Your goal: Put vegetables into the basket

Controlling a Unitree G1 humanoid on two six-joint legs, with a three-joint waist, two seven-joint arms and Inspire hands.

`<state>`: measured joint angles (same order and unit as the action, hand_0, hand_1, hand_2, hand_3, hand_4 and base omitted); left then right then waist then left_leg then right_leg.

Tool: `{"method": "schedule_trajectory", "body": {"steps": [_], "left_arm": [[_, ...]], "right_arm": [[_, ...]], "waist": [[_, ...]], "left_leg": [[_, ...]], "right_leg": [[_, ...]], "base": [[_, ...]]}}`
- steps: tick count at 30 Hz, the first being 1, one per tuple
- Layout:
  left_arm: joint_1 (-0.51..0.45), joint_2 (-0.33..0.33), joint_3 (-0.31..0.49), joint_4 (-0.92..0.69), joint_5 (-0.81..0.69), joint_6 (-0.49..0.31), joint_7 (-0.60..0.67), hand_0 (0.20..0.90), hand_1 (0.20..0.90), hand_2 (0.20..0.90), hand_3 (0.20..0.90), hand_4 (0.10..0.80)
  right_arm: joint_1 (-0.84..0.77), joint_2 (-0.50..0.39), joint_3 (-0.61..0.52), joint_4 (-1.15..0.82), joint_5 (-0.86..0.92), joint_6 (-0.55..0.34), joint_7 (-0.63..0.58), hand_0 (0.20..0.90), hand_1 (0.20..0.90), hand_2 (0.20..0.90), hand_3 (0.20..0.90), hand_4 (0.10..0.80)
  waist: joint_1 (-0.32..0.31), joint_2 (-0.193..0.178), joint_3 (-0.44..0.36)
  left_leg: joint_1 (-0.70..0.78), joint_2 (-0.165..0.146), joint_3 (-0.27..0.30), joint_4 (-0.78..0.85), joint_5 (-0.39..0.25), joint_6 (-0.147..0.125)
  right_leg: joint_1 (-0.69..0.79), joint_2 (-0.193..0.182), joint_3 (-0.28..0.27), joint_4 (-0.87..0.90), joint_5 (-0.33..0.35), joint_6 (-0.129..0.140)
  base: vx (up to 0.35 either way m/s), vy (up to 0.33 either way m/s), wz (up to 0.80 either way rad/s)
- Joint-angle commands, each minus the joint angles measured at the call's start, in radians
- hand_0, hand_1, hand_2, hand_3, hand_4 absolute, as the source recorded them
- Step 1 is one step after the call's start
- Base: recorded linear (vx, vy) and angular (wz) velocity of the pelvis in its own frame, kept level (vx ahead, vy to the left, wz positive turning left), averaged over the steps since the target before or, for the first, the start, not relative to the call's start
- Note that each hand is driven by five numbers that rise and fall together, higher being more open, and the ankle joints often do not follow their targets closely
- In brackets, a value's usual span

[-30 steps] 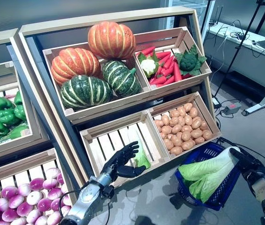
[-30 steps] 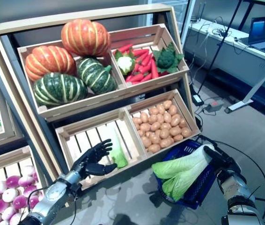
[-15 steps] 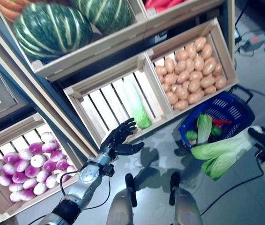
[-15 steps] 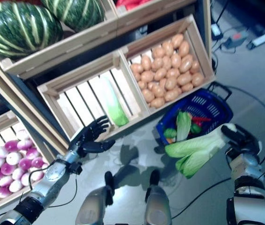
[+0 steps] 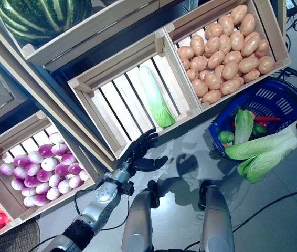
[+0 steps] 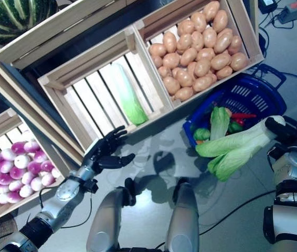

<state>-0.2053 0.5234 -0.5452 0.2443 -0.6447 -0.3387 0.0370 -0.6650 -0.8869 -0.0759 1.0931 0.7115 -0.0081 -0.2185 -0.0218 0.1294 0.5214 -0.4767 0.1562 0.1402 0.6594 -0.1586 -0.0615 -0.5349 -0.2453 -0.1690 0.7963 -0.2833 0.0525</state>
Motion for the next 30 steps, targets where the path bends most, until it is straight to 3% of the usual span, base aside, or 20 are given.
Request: {"method": "schedule_trajectory", "body": {"steps": [1, 2, 3, 4, 12, 30], "left_arm": [[-0.015, 0.017, 0.029, -0.141, -0.027, -0.142, 0.007, 0.9, 0.9, 0.9, 0.9, 0.8], [-0.012, 0.02, 0.028, -0.148, -0.027, -0.139, 0.007, 0.9, 0.9, 0.9, 0.9, 0.8], [-0.01, 0.022, 0.024, -0.152, -0.026, -0.138, 0.007, 0.9, 0.9, 0.9, 0.9, 0.8], [-0.009, 0.022, 0.021, -0.153, -0.025, -0.142, 0.007, 0.9, 0.9, 0.9, 0.9, 0.8], [0.009, 0.035, 0.028, -0.152, -0.037, -0.152, -0.003, 0.9, 0.9, 0.9, 0.9, 0.8], [0.053, 0.032, 0.073, -0.109, -0.031, -0.123, -0.054, 0.9, 0.9, 0.9, 0.9, 0.8]], "right_arm": [[-0.094, -0.15, 0.021, -0.036, -0.023, -0.151, -0.053, 0.354, 0.354, 0.354, 0.354, 0.436], [-0.108, -0.153, 0.026, -0.052, -0.036, -0.153, -0.069, 0.684, 0.684, 0.684, 0.684, 0.656], [-0.118, -0.155, 0.03, -0.058, -0.049, -0.151, -0.077, 0.684, 0.684, 0.684, 0.684, 0.656], [-0.132, -0.16, 0.039, -0.064, -0.063, -0.143, -0.075, 0.9, 0.9, 0.9, 0.9, 0.8], [-0.124, -0.165, 0.05, -0.066, -0.06, -0.147, -0.024, 0.9, 0.9, 0.9, 0.9, 0.8], [-0.057, -0.101, 0.087, -0.106, -0.03, -0.193, 0.148, 0.9, 0.9, 0.9, 0.9, 0.8]], "waist": [[-0.001, -0.022, -0.022], [-0.001, -0.021, -0.021], [0.0, -0.019, -0.021], [0.0, -0.018, -0.022], [0.007, -0.029, -0.032], [0.034, -0.066, -0.073]], "left_leg": [[-0.032, 0.025, -0.013, 0.179, -0.103, 0.006], [-0.037, 0.024, -0.012, 0.186, -0.103, 0.007], [-0.039, 0.024, -0.012, 0.188, -0.1, 0.006], [-0.04, 0.023, -0.011, 0.188, -0.097, 0.005], [-0.016, 0.033, -0.007, 0.173, -0.098, 0.008], [0.088, 0.06, -0.001, 0.041, -0.031, -0.012]], "right_leg": [[0.099, -0.013, -0.042, -0.01, -0.013, -0.073], [0.089, -0.015, -0.04, -0.002, -0.014, -0.073], [0.084, -0.016, -0.039, 0.001, -0.013, -0.072], [0.082, -0.017, -0.038, 0.002, -0.014, -0.072], [0.108, -0.015, -0.046, -0.009, -0.012, -0.073], [0.233, 0.024, -0.08, -0.162, 0.037, -0.07]], "base": [[-0.038, 0.015, 0.02], [-0.051, 0.027, 0.02], [-0.049, 0.044, 0.0], [-0.032, 0.045, -0.02], [-0.002, 0.005, 0.0], [0.031, -0.013, 0.0]]}}
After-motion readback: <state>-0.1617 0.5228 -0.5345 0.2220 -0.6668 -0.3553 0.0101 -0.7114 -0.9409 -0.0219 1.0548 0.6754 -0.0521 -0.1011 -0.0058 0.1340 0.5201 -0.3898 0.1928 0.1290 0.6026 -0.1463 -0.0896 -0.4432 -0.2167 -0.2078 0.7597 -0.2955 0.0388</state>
